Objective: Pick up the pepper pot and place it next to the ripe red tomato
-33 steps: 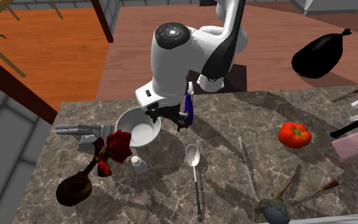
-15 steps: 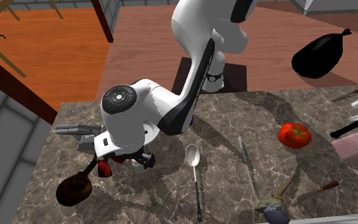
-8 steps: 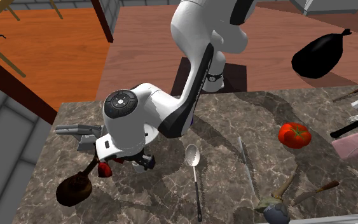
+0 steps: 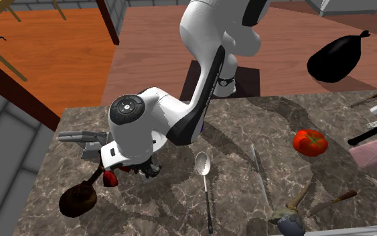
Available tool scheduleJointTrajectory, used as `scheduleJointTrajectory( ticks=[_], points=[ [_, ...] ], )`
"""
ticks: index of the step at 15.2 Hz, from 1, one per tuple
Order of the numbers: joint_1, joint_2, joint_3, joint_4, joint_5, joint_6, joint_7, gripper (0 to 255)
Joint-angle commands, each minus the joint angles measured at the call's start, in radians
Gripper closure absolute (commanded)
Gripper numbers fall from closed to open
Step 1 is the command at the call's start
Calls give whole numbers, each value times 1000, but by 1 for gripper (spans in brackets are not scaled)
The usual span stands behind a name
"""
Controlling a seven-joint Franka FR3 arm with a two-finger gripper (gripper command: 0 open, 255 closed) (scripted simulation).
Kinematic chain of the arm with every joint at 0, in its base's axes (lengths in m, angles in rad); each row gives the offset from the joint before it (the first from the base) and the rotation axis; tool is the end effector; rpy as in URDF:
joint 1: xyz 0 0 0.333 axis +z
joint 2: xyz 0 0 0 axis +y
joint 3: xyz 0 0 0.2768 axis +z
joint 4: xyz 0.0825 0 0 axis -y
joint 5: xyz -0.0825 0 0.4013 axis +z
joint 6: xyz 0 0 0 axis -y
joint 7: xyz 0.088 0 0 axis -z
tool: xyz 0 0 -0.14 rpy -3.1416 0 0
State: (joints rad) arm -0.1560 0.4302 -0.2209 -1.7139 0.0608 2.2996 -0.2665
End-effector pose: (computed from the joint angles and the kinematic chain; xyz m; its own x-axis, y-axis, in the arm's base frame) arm 0.6378 -0.2400 0.2835 0.9824 -0.1122 0.1496 -0.1255 -0.9887 0.0824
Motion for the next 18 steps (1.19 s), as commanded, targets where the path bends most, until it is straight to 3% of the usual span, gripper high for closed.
scheduleJointTrajectory(
  ticks=[1,4,18],
  points=[
    [0,0,0,0,0,0,0,255],
    [0,0,0,0,0,0,0,255],
    [4,-66,-9,96,-17,-161,6,255]
  ],
)
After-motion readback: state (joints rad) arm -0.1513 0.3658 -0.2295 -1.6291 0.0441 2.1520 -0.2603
